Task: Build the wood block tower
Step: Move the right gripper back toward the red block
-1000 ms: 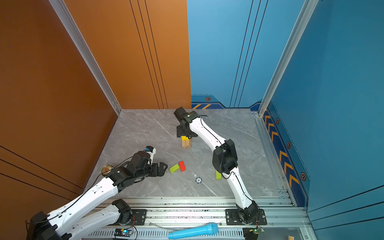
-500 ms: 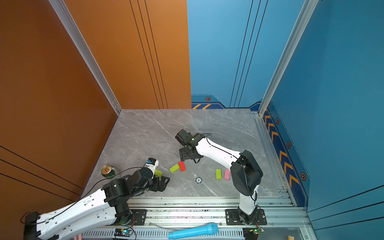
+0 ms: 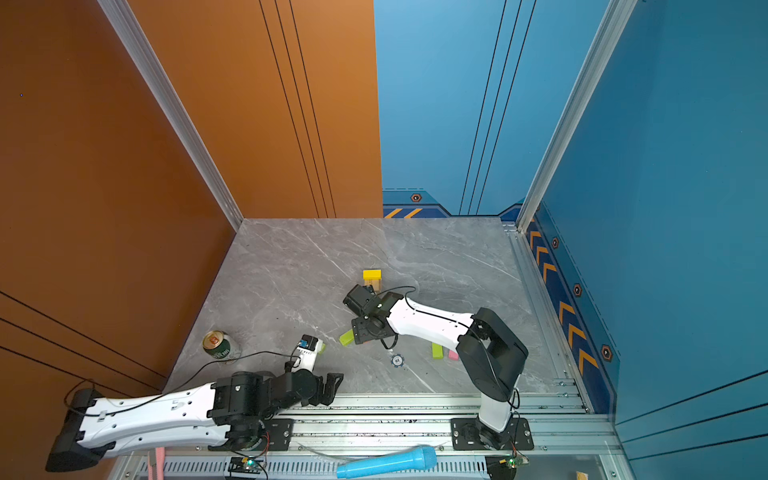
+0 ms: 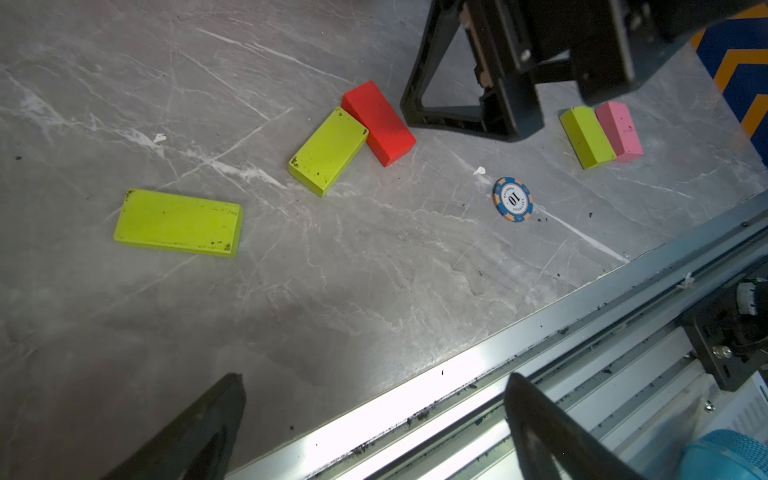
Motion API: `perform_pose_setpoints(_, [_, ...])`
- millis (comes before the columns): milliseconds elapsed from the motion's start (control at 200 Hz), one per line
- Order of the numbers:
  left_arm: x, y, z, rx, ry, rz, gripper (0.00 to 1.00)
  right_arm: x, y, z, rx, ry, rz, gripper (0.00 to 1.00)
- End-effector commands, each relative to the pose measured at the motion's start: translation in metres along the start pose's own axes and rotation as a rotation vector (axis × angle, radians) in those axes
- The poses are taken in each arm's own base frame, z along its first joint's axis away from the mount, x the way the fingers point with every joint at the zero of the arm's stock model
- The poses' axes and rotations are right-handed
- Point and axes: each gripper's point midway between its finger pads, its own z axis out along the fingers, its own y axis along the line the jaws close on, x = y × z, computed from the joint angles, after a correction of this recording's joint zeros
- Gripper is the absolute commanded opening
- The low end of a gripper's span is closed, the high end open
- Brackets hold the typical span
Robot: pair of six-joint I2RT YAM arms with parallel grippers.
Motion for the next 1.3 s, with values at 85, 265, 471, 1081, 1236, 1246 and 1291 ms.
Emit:
perform_pose_setpoints(85, [0.001, 0.015, 0.001, -0.072, -0.027, -0.001, 0.99, -0.012, 0.005, 0.014, 0.018, -0.007, 0.009, 0.8])
perform_pose_setpoints(265, [-0.001, 0.021, -0.001, -0.09, -0.039, 0.0, 0.98, -0.017, 0.006, 0.029, 0.031, 0.012, 0.014, 0.76])
perform_pose_setpoints(471, [-0.003, 0.024, -0.002, -0.089, -0.046, -0.014, 0.98, -0.016, 0.001, 0.042, 0.05, 0.039, 0.023, 0.7])
perform_pose_setpoints(1081, [-0.011, 0.025, -0.002, -0.104, -0.043, -0.018, 0.98, -0.015, -0.041, 0.044, 0.1, 0.06, 0.097, 0.68])
perform_pose_setpoints(1236, [-0.014, 0.024, -0.001, -0.106, -0.042, -0.019, 0.98, -0.008, -0.044, 0.036, 0.09, 0.057, 0.111, 0.7])
perform_pose_setpoints(1246, [-0.014, 0.024, -0.001, -0.106, -0.043, -0.018, 0.98, -0.007, -0.045, 0.036, 0.09, 0.06, 0.112, 0.7])
perform_pose_setpoints(1291, [-0.013, 0.024, 0.0, -0.108, -0.041, -0.016, 0.98, -0.004, -0.043, 0.034, 0.077, 0.058, 0.115, 0.71])
